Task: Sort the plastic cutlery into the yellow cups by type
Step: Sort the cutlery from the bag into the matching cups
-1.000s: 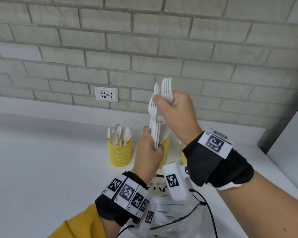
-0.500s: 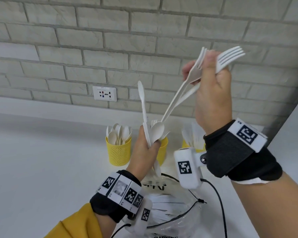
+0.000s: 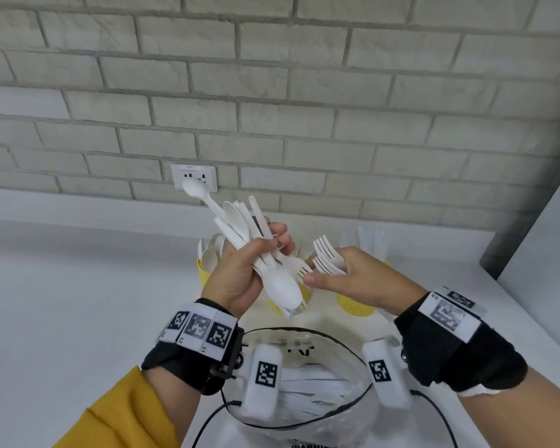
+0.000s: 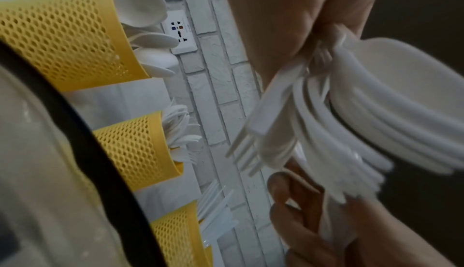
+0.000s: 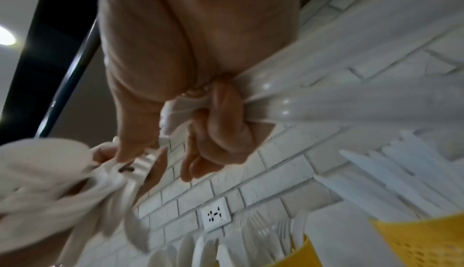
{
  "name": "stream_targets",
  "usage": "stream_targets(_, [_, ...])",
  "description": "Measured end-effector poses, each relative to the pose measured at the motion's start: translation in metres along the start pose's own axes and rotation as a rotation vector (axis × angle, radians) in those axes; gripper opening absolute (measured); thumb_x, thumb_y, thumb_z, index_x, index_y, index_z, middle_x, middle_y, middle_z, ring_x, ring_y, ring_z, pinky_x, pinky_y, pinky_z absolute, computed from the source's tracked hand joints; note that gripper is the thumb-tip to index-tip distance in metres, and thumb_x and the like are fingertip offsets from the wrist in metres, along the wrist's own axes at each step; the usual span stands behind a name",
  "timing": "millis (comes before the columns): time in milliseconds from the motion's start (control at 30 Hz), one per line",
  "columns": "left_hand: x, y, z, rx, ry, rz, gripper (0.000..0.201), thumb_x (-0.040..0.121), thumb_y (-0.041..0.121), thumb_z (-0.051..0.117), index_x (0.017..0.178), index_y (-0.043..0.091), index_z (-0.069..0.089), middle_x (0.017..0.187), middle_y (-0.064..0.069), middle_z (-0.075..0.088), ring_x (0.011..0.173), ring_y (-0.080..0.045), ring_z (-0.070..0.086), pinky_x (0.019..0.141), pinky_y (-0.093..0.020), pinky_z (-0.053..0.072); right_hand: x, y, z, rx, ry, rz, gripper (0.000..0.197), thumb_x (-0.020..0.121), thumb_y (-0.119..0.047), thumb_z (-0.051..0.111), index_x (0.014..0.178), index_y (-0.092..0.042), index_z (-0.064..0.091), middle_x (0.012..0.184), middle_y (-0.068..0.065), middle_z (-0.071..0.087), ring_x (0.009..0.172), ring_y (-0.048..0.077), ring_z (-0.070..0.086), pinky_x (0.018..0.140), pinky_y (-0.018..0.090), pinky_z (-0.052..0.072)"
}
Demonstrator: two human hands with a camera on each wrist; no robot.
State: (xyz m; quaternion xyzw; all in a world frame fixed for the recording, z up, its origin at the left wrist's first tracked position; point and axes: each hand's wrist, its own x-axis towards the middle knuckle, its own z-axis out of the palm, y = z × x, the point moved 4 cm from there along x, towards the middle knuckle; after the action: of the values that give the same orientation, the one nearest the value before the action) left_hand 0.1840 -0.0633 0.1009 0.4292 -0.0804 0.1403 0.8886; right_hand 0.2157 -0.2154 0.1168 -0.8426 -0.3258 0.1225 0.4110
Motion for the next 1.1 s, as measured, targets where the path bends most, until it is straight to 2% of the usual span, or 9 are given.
stream_targets(67, [-0.001, 0.001, 0.001, 0.002, 0.023, 0.001, 0.029, 0.084, -0.016, 0.039, 0.085, 0.008, 0.056, 0.07, 0.0, 0.069, 0.066, -0.013, 0.068, 0.08, -0.033, 0.055, 0.0, -0.002, 0.004, -0.023, 0.023, 0.014, 0.033, 0.085, -0.019, 0.064, 0.055, -0.017, 0.05, 0.042, -0.015, 0.044, 0.042, -0.001, 0.039, 0.048, 0.011, 0.027])
stream_targets(233, [0.001, 0.004, -0.006, -0.02, 0.059, 0.0, 0.029, 0.082, -0.014, 0.043, 0.095, 0.009, 0.056, 0.089, -0.003, 0.075, 0.086, -0.016, 0.072, 0.085, -0.034, 0.054, 0.001, -0.007, -0.009, -0.034, 0.348, -0.021, 0.023, 0.085, -0.014, 0.059, 0.07, 0.004, 0.058, 0.053, -0.002, 0.041, 0.046, 0.005, 0.035, 0.05, 0.022, 0.028])
stream_targets(367, [0.001, 0.005, -0.009, 0.006, 0.082, -0.008, 0.031, 0.088, -0.013, 0.037, 0.09, 0.012, 0.055, 0.086, -0.002, 0.074, 0.081, -0.016, 0.072, 0.077, -0.03, 0.058, -0.005, -0.008, -0.03, 0.11, 0.625, -0.094, 0.03, 0.083, -0.016, 0.063, 0.076, 0.011, 0.053, 0.061, 0.01, 0.044, 0.058, 0.015, 0.041, 0.056, 0.028, 0.033])
stream_targets(533, [0.0, 0.001, -0.012, 0.135, 0.117, -0.022, 0.026, 0.083, -0.013, 0.047, 0.093, 0.011, 0.051, 0.064, -0.005, 0.068, 0.062, -0.014, 0.067, 0.067, -0.027, 0.053, -0.007, -0.003, -0.035, 0.122, 0.55, -0.101, 0.023, 0.084, -0.009, 0.058, 0.077, 0.012, 0.05, 0.064, 0.012, 0.043, 0.06, 0.021, 0.041, 0.059, 0.032, 0.034])
stream_targets(633, [-0.001, 0.001, -0.012, 0.164, 0.116, -0.02, 0.026, 0.083, -0.01, 0.051, 0.089, 0.015, 0.052, 0.063, -0.005, 0.063, 0.056, -0.015, 0.062, 0.061, -0.028, 0.047, -0.009, 0.005, -0.039, 0.181, 0.601, -0.098, 0.028, 0.084, -0.012, 0.058, 0.061, -0.005, 0.043, 0.049, -0.009, 0.036, 0.046, 0.008, 0.033, 0.053, 0.027, 0.029])
stream_targets(700, [-0.002, 0.001, -0.01, 0.21, 0.108, -0.009, 0.023, 0.089, -0.006, 0.048, 0.086, 0.016, 0.053, 0.068, -0.004, 0.065, 0.054, -0.016, 0.058, 0.056, -0.027, 0.045, -0.01, 0.007, -0.043, 0.237, 0.633, -0.099, 0.03, 0.085, -0.009, 0.056, 0.06, -0.014, 0.04, 0.041, -0.013, 0.036, 0.04, 0.004, 0.031, 0.051, 0.026, 0.027])
stream_targets(933, [-0.005, 0.001, -0.015, 0.479, 0.154, 0.01, 0.013, 0.091, 0.003, 0.051, 0.085, 0.014, 0.056, 0.066, -0.001, 0.067, 0.048, -0.015, 0.05, 0.056, -0.03, 0.042, -0.014, 0.003, -0.061, 0.393, 0.747, -0.17, 0.014, 0.081, -0.012, 0.054, 0.069, -0.006, 0.051, 0.042, -0.015, 0.036, 0.041, 0.003, 0.029, 0.043, 0.019, 0.028])
stream_targets(1000, [-0.006, -0.001, -0.018, 0.522, 0.156, -0.013, 0.015, 0.092, 0.004, 0.051, 0.084, 0.015, 0.055, 0.066, 0.0, 0.066, 0.049, -0.016, 0.049, 0.056, -0.029, 0.041, -0.014, -0.005, -0.069, 0.52, 0.789, -0.219, 0.02, 0.087, -0.007, 0.051, 0.068, -0.013, 0.049, 0.047, -0.015, 0.042, 0.043, 0.004, 0.03, 0.042, 0.017, 0.027])
stream_targets(1100, [-0.008, -0.006, -0.018, 0.572, 0.133, -0.069, 0.016, 0.093, 0.006, 0.05, 0.084, 0.018, 0.056, 0.07, 0.0, 0.066, 0.053, -0.016, 0.049, 0.059, -0.03, 0.041, -0.007, -0.021, -0.078, 0.636, 0.827, -0.317, 0.02, 0.087, -0.01, 0.05, 0.072, -0.019, 0.04, 0.069, 0.0, 0.051, 0.054, 0.008, 0.043, 0.05, 0.018, 0.038])
